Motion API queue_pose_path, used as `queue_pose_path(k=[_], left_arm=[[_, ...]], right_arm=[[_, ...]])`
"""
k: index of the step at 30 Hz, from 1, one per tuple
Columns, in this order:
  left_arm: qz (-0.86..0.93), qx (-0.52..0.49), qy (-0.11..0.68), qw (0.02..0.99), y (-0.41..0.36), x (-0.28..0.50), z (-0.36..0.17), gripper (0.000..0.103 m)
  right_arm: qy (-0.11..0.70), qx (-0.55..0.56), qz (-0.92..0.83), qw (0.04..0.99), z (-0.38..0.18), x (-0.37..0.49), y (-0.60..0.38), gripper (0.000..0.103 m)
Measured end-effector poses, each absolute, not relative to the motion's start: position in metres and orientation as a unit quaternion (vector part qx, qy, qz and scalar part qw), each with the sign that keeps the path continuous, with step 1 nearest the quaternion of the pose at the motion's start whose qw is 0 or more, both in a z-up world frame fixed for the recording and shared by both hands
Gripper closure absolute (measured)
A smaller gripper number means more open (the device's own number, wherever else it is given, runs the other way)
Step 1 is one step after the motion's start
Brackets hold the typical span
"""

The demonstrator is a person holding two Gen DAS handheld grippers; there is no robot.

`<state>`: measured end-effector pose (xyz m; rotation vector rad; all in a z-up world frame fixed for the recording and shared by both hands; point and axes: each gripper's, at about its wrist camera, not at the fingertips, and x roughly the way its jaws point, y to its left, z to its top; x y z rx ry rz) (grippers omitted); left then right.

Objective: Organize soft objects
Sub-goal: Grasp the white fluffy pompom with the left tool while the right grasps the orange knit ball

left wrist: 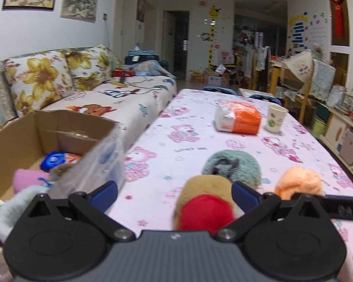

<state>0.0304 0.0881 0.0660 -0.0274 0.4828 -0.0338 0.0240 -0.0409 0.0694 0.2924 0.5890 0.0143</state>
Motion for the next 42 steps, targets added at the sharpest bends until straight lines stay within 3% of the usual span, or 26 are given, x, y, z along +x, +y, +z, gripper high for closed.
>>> queue_pose_path(k=[12, 21, 25, 30, 33, 35, 38, 42], left_arm=[[-0.144, 0.037, 0.239, 0.96, 0.042, 0.027, 0.053, 0.001], [-0.169, 0.068, 0.241, 0.953, 0.026, 0.029, 0.039, 0.01], [-0.191, 0.091, 0.247, 0.946, 0.015, 0.029, 0.032, 0.021], [-0.188, 0.118, 0.256, 0.941, 0.004, 0.031, 0.02, 0.025], [-0.175, 0.108, 0.266, 0.942, 0.005, 0.036, 0.018, 0.035], [-0.163, 0.108, 0.269, 0.943, 0.005, 0.038, 0.018, 0.047], [-0.149, 0.117, 0.271, 0.944, 0.003, 0.038, 0.017, 0.056], [-0.143, 0.116, 0.272, 0.944, 0.003, 0.037, 0.018, 0.062]], right_arm=[[0.309, 0.199, 0.03, 0.929, 0.049, 0.05, -0.059, 0.0], [0.306, 0.213, 0.041, 0.927, 0.048, 0.047, -0.067, 0.0], [0.311, 0.221, 0.044, 0.923, 0.047, 0.048, -0.067, 0.0], [0.312, 0.225, 0.044, 0.922, 0.048, 0.046, -0.066, 0.0], [0.313, 0.227, 0.045, 0.921, 0.047, 0.047, -0.065, 0.0], [0.312, 0.219, 0.049, 0.923, 0.047, 0.047, -0.062, 0.0], [0.315, 0.215, 0.062, 0.922, 0.047, 0.047, -0.06, 0.015], [0.314, 0.199, 0.064, 0.926, 0.047, 0.048, -0.057, 0.02]])
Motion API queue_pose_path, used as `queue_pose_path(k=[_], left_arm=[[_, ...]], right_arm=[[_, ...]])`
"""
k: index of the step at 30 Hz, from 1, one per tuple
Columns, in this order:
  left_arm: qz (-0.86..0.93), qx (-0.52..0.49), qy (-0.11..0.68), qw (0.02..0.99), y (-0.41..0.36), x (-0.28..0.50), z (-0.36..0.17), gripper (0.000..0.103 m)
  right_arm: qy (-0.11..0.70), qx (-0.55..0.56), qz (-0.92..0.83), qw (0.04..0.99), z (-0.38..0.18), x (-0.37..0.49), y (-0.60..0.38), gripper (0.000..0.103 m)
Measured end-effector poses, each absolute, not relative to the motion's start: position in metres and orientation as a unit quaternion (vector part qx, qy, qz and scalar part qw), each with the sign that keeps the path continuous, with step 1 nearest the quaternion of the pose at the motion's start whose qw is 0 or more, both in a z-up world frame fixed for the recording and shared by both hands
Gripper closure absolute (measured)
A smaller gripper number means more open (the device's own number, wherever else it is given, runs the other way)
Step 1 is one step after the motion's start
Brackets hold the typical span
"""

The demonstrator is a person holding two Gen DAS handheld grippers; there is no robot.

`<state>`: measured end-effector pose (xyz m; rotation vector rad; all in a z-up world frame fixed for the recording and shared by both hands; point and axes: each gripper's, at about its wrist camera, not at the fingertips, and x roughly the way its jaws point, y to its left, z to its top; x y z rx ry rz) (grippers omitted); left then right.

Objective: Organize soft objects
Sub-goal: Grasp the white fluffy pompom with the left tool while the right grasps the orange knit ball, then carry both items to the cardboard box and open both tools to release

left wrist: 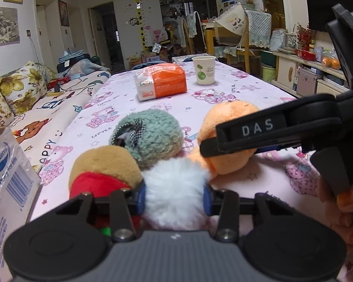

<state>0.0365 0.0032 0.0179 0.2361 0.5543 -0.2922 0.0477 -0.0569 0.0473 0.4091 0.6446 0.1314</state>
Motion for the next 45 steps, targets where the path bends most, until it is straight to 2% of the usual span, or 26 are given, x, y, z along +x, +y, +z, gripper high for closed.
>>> queue_pose_path(k=[7, 25, 45], left_arm=[[-0.138, 0.099, 0.274, 0.947, 0.007, 0.036, 0.021, 0.065], [-0.139, -0.007, 0.264, 0.954, 0.049, 0.023, 0.052, 0.065], [-0.1, -0.087, 0.197, 0.971, 0.1, 0.01, 0.091, 0.065]], right_arm=[[0.308, 0.189, 0.061, 0.93, 0.052, 0.046, -0.057, 0.026], [0.262, 0.163, 0.061, 0.949, 0.073, 0.034, -0.054, 0.026], [0.206, 0.124, 0.086, 0.967, 0.104, 0.018, -0.037, 0.026]])
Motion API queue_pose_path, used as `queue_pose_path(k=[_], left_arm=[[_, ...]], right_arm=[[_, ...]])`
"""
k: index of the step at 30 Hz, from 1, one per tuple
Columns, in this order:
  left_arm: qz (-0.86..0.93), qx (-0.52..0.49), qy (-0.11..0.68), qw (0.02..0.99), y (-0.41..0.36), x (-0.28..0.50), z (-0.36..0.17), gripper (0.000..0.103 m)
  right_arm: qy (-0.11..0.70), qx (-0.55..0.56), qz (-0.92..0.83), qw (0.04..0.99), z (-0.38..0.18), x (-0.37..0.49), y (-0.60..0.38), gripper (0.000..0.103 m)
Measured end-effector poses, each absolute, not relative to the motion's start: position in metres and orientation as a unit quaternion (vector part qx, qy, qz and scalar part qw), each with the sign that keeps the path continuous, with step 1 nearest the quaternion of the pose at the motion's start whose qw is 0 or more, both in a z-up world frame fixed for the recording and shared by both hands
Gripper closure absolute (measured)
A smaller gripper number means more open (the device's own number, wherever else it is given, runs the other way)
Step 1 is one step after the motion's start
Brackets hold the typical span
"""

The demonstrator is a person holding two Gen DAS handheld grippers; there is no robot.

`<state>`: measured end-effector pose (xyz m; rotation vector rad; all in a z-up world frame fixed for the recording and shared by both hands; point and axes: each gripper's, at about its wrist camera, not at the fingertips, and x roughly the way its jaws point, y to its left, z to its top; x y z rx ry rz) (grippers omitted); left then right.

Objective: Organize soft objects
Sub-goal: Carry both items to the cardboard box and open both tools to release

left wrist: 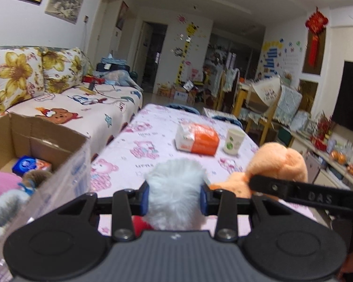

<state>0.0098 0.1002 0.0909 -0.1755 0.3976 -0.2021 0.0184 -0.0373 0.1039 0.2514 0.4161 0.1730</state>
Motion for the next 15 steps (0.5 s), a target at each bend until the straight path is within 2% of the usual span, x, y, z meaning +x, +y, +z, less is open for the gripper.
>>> queue_pose_path(k=[15], left_arm=[[-0.038, -0.149, 0.146, 0.977, 0.154, 0.006, 0.111, 0.065]], right_arm=[[0.188, 0.102, 0.124, 0.969, 0.113, 0.033, 0.007, 0.026]])
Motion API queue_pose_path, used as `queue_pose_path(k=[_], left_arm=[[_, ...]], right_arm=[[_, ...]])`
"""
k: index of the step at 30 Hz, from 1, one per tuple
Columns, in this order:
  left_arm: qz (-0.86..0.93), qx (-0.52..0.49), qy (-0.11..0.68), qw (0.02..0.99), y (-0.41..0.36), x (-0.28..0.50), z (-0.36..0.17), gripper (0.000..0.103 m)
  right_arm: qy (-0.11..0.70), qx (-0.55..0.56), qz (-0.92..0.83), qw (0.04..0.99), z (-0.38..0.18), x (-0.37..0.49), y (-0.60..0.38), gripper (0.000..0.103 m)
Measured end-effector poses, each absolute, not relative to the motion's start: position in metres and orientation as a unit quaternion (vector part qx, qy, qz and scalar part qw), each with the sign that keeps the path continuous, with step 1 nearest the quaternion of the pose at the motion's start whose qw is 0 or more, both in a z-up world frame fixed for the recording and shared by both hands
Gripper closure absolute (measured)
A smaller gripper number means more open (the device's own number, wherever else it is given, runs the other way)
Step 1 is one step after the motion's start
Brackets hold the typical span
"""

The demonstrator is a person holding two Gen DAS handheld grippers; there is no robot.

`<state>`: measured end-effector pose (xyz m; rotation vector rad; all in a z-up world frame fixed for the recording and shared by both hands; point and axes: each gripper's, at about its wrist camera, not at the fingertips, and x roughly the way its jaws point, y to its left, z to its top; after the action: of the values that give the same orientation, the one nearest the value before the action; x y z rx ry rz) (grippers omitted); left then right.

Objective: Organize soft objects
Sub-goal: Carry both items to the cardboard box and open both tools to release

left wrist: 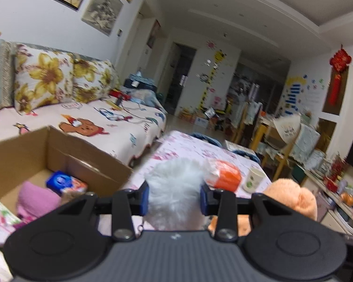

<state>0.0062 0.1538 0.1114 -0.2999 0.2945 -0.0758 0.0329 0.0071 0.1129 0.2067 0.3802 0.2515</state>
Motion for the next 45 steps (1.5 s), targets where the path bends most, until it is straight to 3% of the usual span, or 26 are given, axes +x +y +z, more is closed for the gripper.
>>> queue_pose_path(k=[12, 30, 32, 34, 35, 39, 45], left_arm=[[0.072, -0.171, 0.112, 0.976, 0.2, 0.0, 0.118, 0.065], [0.237, -0.201, 0.14, 0.94, 0.267, 0.007, 0.11, 0.063], [0.249, -0.196, 0.145, 0.937, 0.268, 0.009, 0.11, 0.06], [0.256, -0.187, 0.148, 0.937, 0.267, 0.01, 0.109, 0.057], [0.258, -0.183, 0.149, 0.937, 0.266, 0.01, 0.109, 0.051], [0.259, -0.163, 0.144, 0.941, 0.259, 0.009, 0.11, 0.033], [0.24, -0.138, 0.148, 0.949, 0.245, 0.012, 0.111, 0.025]], right_arm=[[0.188, 0.084, 0.18, 0.962, 0.129, 0.073, 0.052, 0.026], [0.225, 0.059, 0.243, 0.942, 0.115, 0.105, 0.123, 0.024], [0.234, 0.057, 0.256, 0.936, 0.112, 0.107, 0.128, 0.02], [0.237, 0.052, 0.263, 0.934, 0.111, 0.104, 0.131, 0.003], [0.233, 0.05, 0.265, 0.934, 0.111, 0.103, 0.132, 0.0], [0.212, 0.047, 0.251, 0.943, 0.121, 0.093, 0.123, 0.0], [0.193, 0.068, 0.21, 0.956, 0.128, 0.074, 0.093, 0.0]])
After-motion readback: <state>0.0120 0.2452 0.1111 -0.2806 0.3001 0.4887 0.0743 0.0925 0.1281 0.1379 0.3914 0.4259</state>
